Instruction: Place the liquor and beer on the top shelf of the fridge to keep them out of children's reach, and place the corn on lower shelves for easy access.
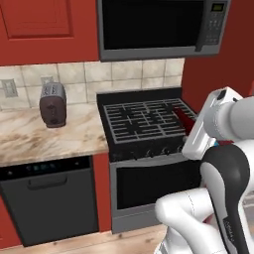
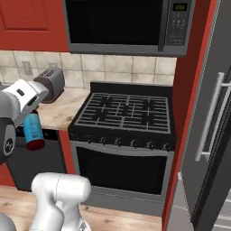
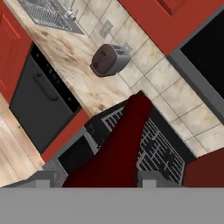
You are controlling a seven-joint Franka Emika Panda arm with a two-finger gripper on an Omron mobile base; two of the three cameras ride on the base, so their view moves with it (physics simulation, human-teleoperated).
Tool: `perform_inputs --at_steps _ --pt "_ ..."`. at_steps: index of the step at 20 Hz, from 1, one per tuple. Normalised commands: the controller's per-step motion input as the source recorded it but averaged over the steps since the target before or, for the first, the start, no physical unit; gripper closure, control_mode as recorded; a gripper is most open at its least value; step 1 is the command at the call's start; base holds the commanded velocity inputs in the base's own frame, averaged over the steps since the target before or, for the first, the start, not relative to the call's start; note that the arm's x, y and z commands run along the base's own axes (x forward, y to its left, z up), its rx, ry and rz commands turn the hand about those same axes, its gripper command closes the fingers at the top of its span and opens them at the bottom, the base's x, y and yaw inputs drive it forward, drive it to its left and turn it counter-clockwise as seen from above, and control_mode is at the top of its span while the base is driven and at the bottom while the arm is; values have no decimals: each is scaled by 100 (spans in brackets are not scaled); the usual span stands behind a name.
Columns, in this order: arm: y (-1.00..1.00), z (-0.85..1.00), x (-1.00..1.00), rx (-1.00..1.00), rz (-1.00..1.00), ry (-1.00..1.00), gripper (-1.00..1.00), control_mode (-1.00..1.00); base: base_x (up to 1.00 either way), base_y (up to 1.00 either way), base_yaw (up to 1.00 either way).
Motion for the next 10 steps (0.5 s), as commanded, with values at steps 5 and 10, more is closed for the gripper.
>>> perform_inputs --at_steps 5,10 --pt "0 0 0 0 0 0 100 100 -78 -37 -1" --pt "0 0 0 0 0 0 100 100 -70 -50 -3"
